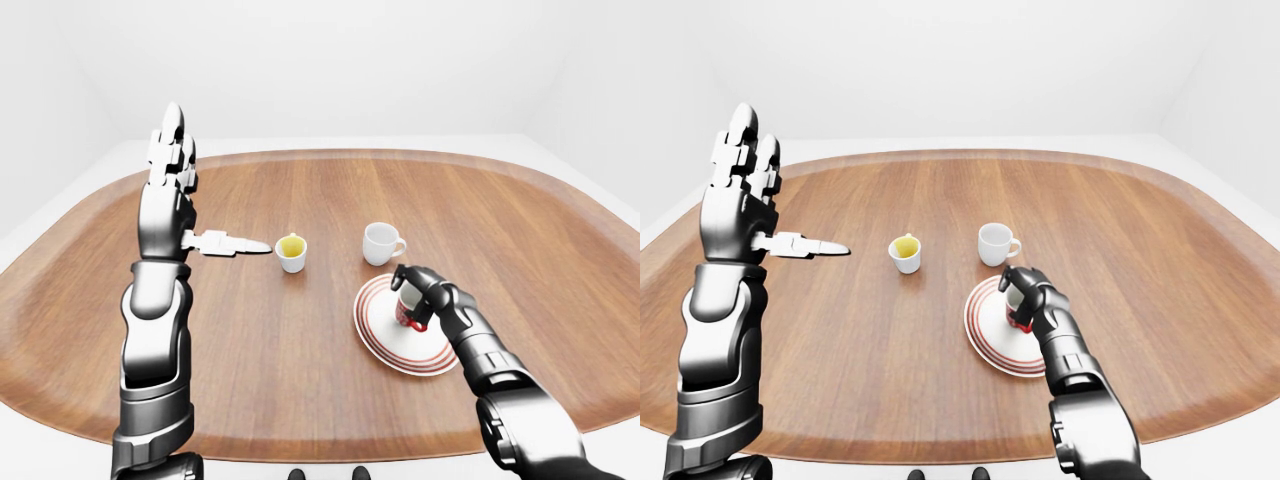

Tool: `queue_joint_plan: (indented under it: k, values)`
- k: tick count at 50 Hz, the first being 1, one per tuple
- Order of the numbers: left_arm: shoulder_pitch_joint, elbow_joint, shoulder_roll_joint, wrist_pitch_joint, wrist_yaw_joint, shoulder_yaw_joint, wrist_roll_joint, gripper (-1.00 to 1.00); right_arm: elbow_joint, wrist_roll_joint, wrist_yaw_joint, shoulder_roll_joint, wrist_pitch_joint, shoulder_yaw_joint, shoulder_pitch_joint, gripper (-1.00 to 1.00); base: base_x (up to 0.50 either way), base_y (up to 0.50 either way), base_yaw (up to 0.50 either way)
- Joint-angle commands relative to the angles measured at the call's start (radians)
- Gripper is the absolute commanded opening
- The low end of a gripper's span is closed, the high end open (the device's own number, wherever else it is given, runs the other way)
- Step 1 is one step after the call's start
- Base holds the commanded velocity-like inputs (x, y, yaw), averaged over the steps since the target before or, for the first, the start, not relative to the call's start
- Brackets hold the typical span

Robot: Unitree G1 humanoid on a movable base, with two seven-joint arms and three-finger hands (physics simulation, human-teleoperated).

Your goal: Pick up the red mug and put it on the plate

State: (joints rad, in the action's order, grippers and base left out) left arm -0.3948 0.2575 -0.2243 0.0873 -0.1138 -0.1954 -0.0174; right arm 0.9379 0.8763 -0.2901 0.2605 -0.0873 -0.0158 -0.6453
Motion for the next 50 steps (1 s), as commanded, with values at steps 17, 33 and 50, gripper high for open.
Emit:
queue_joint_plan:
  k: [17,33,50]
  values:
    - [0.011,0.010,-0.002,0.000,-0.002,-0.007,0.006,1.00,0.177,-0.005,0.112,-0.020,0.000,-0.022,-0.024,-1.00,0.00,0.00,0.00]
    - [0.014,0.014,-0.003,0.000,-0.003,-0.009,0.008,1.00,0.192,-0.011,0.118,-0.023,0.000,-0.027,-0.021,-1.00,0.00,0.00,0.00]
    - [0.009,0.019,-0.004,0.000,-0.001,-0.010,0.011,1.00,0.180,-0.009,0.106,-0.022,0.000,-0.030,-0.029,1.00,0.00,0.00,0.00]
